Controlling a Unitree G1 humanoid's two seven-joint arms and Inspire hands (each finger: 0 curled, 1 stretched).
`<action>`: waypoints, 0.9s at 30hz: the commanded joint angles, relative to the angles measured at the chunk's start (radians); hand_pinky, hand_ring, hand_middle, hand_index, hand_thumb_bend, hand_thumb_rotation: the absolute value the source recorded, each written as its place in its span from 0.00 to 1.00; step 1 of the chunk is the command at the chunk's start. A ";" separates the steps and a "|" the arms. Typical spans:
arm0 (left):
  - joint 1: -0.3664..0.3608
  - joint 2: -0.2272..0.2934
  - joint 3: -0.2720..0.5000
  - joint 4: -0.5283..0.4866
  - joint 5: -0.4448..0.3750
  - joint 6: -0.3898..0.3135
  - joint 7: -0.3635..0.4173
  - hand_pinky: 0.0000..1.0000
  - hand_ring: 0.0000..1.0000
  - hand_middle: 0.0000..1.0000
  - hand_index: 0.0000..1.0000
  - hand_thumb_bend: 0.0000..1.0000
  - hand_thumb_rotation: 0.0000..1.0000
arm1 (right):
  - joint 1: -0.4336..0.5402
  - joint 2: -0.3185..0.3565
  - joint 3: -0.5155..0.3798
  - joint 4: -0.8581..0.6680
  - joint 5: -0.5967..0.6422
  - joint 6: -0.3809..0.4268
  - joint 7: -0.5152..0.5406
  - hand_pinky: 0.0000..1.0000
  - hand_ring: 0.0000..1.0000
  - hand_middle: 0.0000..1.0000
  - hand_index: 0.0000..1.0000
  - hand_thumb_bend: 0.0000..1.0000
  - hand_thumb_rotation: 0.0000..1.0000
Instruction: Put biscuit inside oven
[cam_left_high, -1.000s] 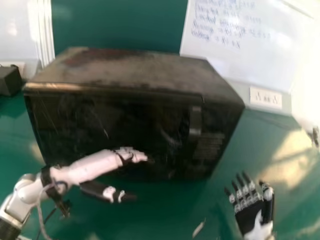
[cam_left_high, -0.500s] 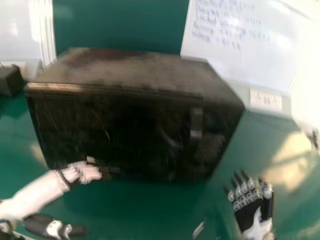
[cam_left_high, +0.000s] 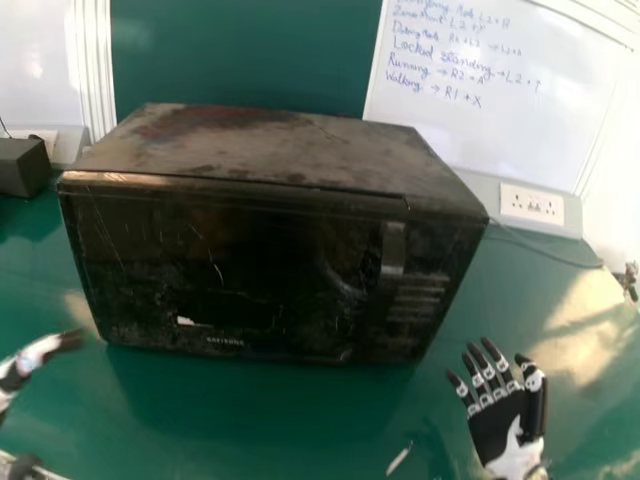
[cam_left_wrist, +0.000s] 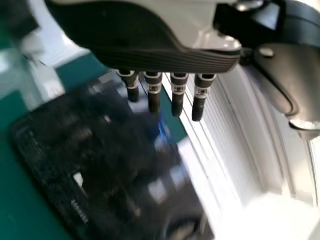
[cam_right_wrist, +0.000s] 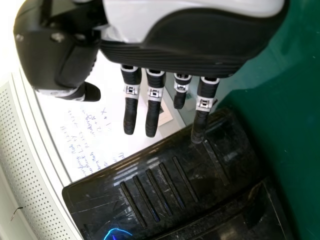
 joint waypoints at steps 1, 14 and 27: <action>0.075 -0.068 -0.036 -0.029 -0.074 0.029 0.032 0.97 0.98 0.99 0.93 0.86 0.77 | -0.004 0.010 0.001 0.001 -0.014 -0.026 0.006 0.70 0.76 0.75 0.74 0.50 0.45; 0.162 -0.281 -0.142 0.067 -0.389 0.090 0.078 0.99 0.98 1.00 0.93 0.86 0.78 | -0.054 0.007 0.003 0.057 -0.041 -0.073 0.037 0.88 0.94 0.96 1.00 0.84 0.80; 0.137 -0.286 -0.079 0.164 -0.429 0.140 0.046 0.99 0.98 0.98 0.92 0.86 0.77 | -0.090 0.016 0.017 0.098 -0.056 -0.100 0.063 0.91 0.97 0.97 1.00 0.97 0.92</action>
